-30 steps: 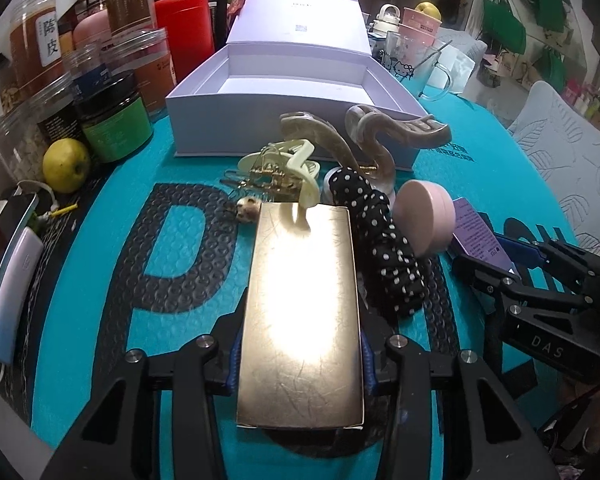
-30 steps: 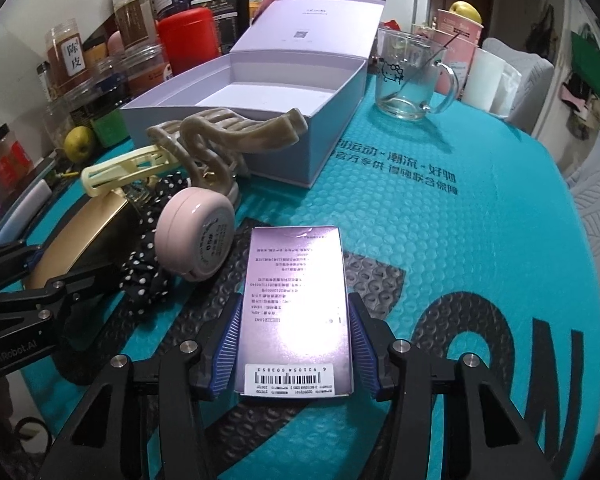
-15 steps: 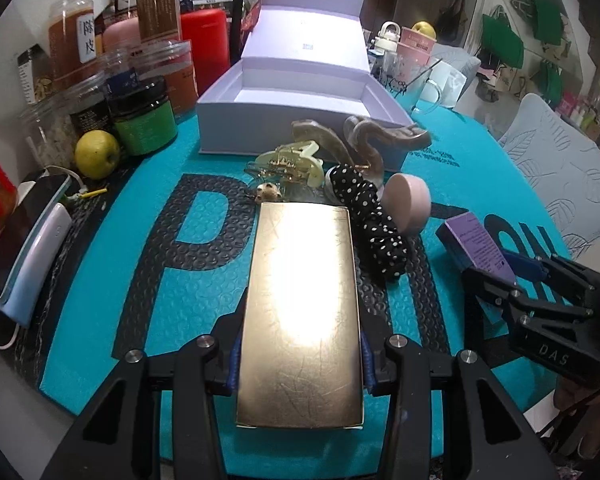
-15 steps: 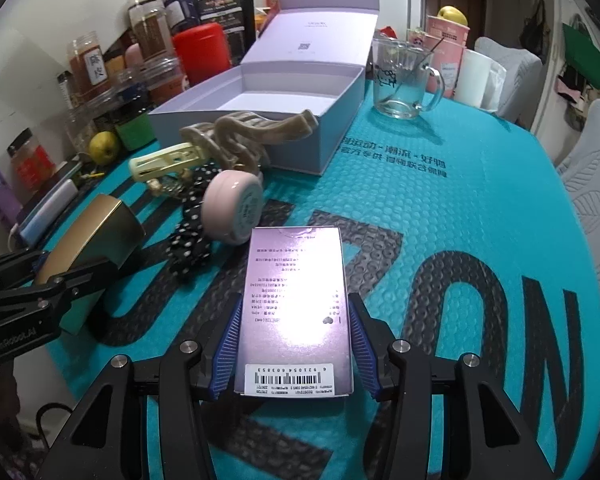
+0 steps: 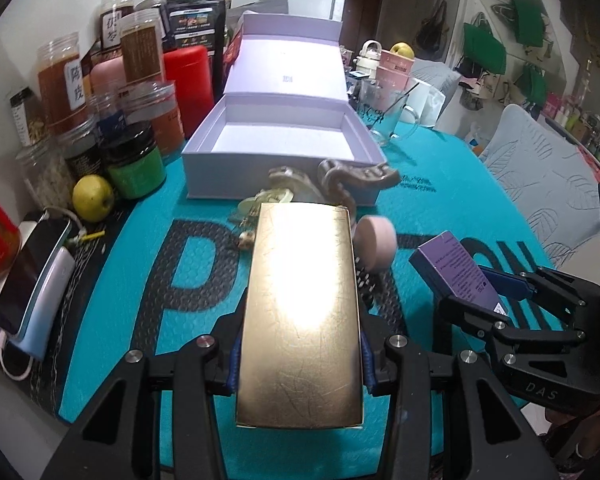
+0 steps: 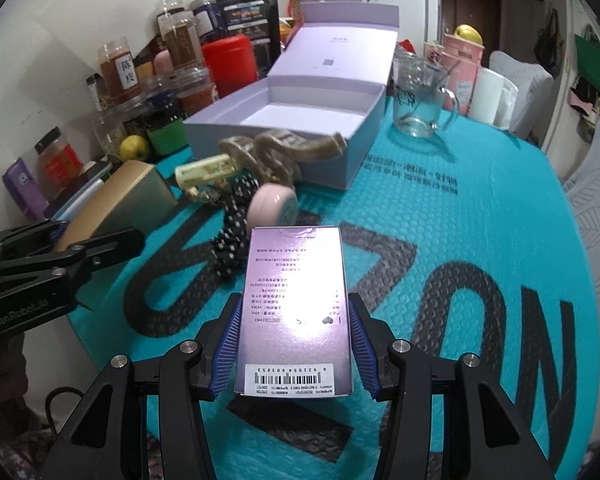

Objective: Organize rigid objects
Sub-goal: 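Carry the gold block with the left tool while the right tool carries the purple box into the lavender box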

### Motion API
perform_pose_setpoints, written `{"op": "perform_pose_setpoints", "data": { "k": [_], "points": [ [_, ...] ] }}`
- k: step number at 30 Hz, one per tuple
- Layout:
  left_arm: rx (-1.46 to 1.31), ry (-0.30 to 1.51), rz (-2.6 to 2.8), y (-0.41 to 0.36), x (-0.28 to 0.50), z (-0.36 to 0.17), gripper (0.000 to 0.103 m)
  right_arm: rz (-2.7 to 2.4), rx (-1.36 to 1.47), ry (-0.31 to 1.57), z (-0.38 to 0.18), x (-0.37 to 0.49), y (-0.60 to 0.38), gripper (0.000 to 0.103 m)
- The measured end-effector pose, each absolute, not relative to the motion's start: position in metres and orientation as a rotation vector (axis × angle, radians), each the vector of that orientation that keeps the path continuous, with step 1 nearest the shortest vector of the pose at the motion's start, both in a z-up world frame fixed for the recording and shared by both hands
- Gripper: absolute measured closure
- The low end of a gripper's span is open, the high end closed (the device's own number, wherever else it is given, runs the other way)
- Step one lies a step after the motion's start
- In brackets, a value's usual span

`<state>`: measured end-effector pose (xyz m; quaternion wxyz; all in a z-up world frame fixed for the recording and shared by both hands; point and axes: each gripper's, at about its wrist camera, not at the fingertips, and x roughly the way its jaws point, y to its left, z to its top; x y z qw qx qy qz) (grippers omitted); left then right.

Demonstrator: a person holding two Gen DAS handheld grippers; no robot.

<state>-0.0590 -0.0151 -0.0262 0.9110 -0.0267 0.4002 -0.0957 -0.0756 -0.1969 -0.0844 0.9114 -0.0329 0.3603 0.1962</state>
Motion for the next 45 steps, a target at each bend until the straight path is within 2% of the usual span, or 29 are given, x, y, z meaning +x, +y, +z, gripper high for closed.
{"op": "perform_pose_setpoints", "data": {
  "k": [16,45],
  "points": [
    [-0.063,0.788,-0.213,-0.021,-0.004,0.003,0.06,0.503,-0.108,0.673,-0.038,-0.03,-0.183,0.053],
    [-0.038,0.771,-0.226,-0.009,0.134,0.026,0.06,0.545,-0.111,0.654,-0.001,0.096,-0.175,0.053]
  ]
}}
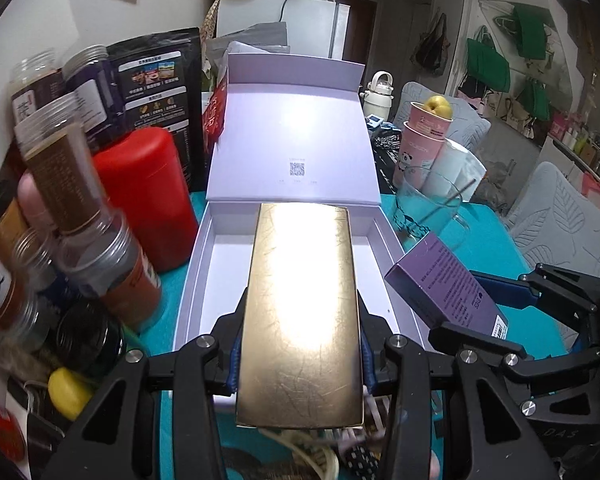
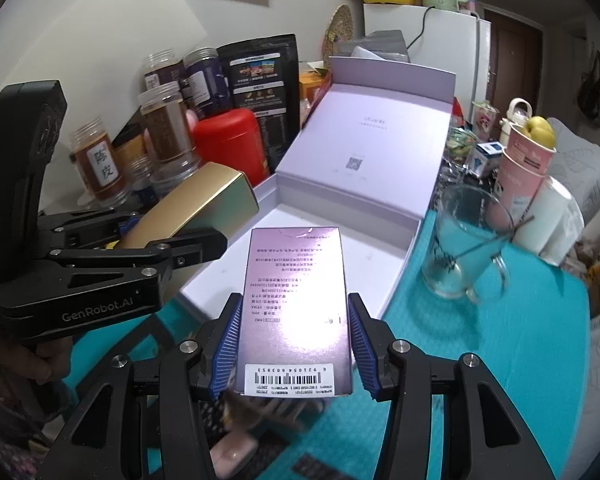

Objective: Organize rigid objects
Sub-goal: 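Carry the gold block with the left tool while the right tool carries the purple box into the lavender box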

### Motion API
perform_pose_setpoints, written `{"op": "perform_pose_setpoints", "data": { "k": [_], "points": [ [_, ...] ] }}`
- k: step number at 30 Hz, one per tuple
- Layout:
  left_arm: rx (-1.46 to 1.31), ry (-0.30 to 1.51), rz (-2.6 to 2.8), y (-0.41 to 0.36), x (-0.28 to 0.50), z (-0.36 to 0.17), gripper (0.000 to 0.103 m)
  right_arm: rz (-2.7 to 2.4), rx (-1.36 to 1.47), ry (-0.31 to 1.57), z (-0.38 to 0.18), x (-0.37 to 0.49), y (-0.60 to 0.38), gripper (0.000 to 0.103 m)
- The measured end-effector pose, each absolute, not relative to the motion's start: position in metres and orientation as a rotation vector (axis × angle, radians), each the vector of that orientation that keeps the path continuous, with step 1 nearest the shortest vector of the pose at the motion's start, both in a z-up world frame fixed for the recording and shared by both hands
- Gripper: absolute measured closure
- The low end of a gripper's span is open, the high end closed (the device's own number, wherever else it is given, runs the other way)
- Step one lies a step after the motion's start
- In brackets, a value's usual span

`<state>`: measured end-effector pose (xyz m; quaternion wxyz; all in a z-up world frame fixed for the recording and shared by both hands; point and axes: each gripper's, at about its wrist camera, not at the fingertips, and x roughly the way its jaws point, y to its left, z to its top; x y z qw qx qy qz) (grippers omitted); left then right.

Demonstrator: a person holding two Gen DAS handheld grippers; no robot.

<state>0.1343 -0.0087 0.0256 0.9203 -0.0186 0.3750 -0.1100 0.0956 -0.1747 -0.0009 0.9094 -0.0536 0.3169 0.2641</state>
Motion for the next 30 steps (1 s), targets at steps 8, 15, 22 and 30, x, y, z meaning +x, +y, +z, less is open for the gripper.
{"op": "perform_pose_setpoints", "data": {
  "k": [8,15,22,30],
  "points": [
    [-0.018,0.775,-0.238,-0.009,0.17,0.023,0.06,0.544,-0.111,0.656,0.003,0.132,-0.174,0.053],
    [-0.022,0.811,-0.262,-0.008,0.198,0.018,0.06,0.538,-0.105,0.665,0.002,0.163,-0.17,0.053],
    [-0.017,0.853,-0.26,-0.006,0.225,0.008,0.06,0.514,-0.104,0.676,-0.001,0.188,-0.166,0.053],
    [-0.018,0.933,-0.267,-0.001,0.252,-0.018,0.06,0.501,-0.092,0.73,-0.014,0.217,-0.165,0.053]
  ]
}}
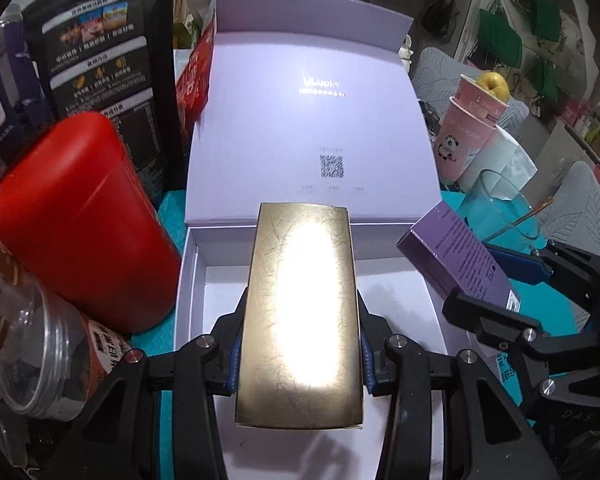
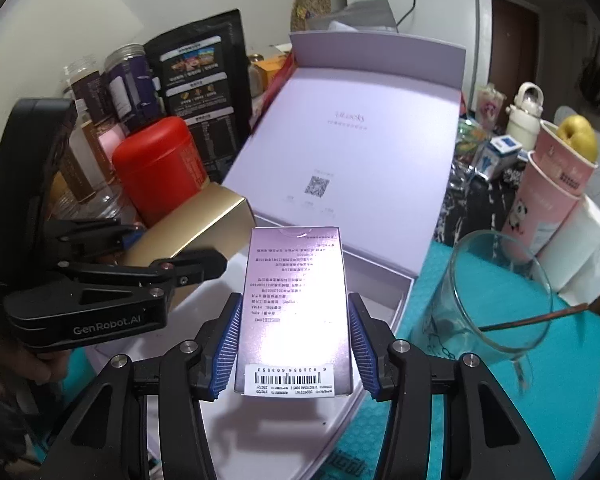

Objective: Organize rigid objects
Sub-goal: 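Carry the gold block with the left tool while the right tool carries the purple box into the lavender box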

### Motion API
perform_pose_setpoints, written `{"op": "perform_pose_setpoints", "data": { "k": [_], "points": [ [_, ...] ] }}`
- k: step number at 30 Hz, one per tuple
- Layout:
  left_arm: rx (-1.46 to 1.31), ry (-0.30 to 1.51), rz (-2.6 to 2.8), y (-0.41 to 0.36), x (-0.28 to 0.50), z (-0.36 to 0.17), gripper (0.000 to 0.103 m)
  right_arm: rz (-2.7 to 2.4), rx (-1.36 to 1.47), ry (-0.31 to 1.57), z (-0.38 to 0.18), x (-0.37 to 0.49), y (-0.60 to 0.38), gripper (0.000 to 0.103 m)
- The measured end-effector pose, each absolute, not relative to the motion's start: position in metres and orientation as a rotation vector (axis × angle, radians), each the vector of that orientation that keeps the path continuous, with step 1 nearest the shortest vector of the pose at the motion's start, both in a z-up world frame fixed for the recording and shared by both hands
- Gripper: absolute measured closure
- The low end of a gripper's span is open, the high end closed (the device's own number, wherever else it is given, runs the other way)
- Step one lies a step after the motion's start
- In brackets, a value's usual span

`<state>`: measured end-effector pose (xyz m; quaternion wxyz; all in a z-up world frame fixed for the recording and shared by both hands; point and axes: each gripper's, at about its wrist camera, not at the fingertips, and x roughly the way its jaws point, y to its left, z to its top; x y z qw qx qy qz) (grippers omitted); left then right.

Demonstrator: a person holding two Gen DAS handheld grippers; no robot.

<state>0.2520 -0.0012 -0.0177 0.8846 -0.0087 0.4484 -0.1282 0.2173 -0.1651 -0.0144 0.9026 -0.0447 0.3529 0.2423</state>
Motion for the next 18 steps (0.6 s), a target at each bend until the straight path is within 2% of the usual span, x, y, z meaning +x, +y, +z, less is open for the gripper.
{"op": "perform_pose_setpoints", "data": {
  "k": [18],
  "points": [
    [-0.007,1.057,-0.223,-0.001,0.275,-0.059,0.06,0.533,-0.118,0.844,-0.047,0.256,-0.153,0.053]
  ]
}}
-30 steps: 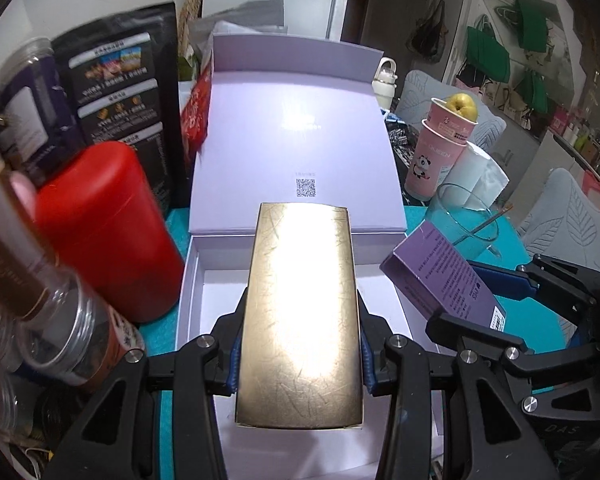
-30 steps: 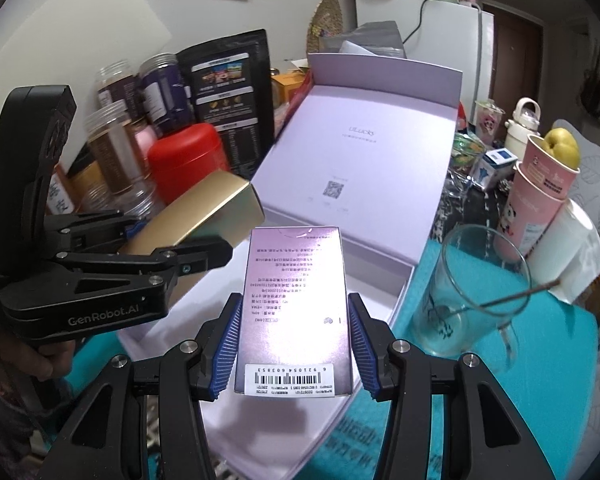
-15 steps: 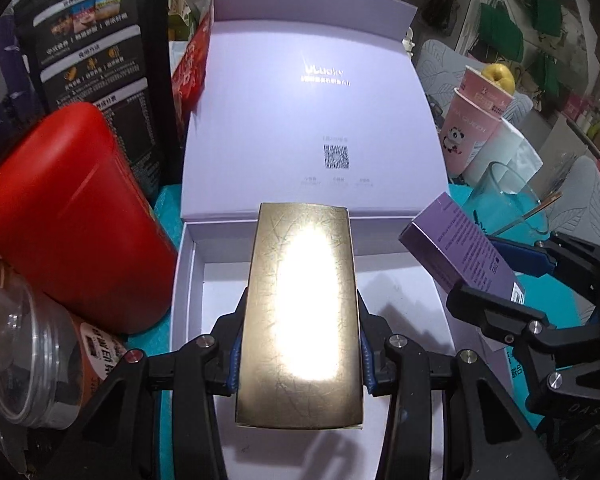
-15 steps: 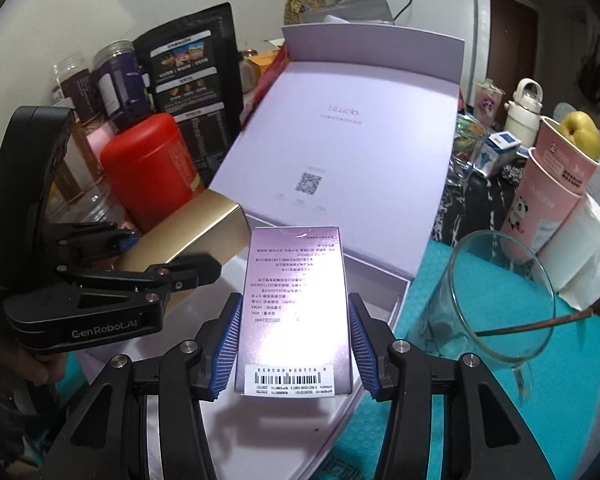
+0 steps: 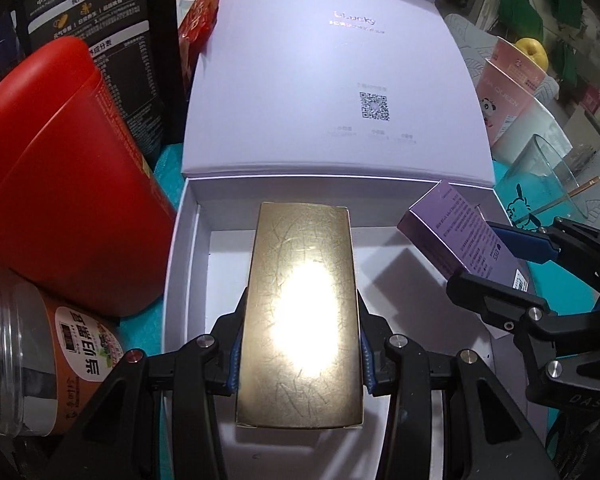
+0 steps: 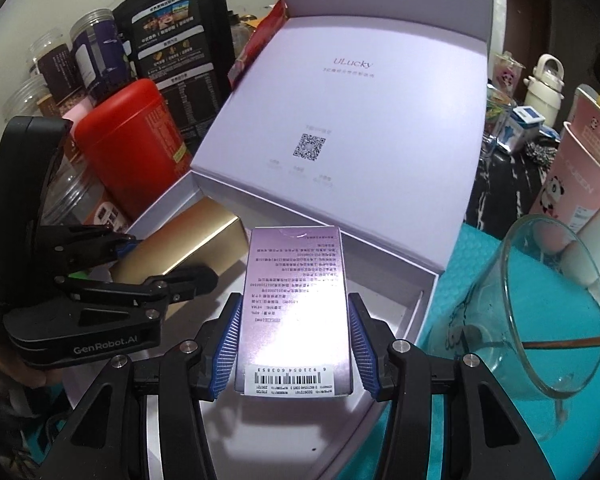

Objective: Organize rigid objects
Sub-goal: 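Carry the gold block with the left tool while the right tool carries the purple box into the lavender box, then open the left tool on the gold block while the right tool releases the purple box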

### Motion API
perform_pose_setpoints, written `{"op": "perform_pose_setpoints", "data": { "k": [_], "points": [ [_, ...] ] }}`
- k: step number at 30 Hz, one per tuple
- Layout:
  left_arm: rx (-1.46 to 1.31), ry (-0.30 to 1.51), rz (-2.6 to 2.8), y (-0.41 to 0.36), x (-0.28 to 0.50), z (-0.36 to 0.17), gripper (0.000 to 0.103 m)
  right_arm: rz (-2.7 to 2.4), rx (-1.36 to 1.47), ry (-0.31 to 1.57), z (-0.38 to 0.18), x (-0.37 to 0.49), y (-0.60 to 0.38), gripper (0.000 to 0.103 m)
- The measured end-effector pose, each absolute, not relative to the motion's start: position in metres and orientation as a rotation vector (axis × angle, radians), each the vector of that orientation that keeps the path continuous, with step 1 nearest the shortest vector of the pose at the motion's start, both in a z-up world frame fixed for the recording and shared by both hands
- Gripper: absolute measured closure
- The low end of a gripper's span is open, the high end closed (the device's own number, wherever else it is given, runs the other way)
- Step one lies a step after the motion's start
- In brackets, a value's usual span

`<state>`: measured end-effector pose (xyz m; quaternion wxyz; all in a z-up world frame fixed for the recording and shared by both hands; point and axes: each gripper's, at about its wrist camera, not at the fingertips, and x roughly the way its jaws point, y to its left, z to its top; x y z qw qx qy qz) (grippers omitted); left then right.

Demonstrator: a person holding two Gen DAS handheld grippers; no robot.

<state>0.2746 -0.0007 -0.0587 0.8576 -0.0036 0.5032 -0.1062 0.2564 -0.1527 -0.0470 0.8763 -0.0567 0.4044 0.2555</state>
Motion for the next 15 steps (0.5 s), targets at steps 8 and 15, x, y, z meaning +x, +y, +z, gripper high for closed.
{"op": "perform_pose_setpoints", "data": {
  "k": [8,15],
  "points": [
    [0.017,1.055,-0.2,-0.012,0.277,-0.061,0.06,0.517,-0.147,0.87,-0.057,0.262,-0.146,0.052],
    [0.03,1.044,-0.165,-0.011,0.268,-0.06,0.059,0.496,-0.166,0.891,-0.063,0.258,-0.144,0.047]
  ]
}}
